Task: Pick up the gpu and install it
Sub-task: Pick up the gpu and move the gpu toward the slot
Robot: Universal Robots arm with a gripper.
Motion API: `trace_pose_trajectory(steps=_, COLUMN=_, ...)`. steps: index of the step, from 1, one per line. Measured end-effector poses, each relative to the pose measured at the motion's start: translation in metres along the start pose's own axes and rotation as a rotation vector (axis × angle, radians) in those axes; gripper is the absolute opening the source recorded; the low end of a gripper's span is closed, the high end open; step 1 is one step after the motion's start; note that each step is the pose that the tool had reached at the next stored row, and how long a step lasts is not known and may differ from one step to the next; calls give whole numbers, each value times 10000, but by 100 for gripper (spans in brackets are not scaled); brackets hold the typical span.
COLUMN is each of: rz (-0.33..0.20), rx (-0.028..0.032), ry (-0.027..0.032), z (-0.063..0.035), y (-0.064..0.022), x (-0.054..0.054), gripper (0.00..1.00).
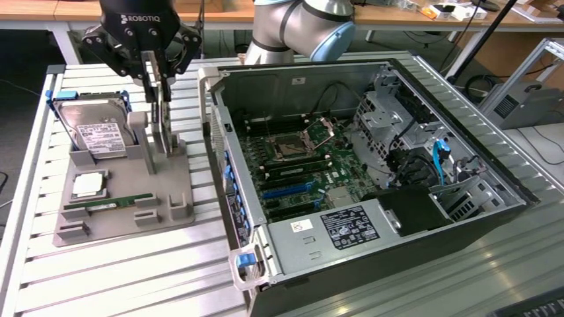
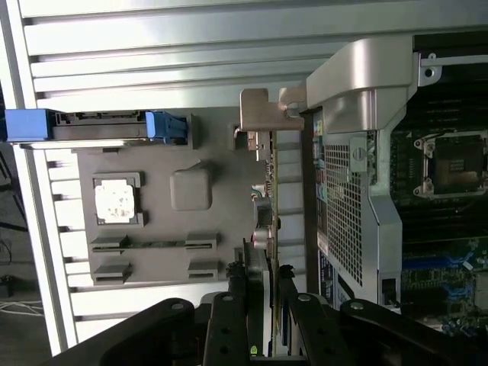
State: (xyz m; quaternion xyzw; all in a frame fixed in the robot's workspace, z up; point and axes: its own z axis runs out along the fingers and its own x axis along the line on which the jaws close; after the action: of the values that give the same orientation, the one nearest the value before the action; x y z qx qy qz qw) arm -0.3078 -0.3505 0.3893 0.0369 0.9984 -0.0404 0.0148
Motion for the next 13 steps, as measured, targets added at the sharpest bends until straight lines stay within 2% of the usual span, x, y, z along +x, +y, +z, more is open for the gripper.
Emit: trace_pose_trajectory(steps=13, rz=0, rx=-2, ry=-1, z=-135, y=-11, x=-4, gripper=27)
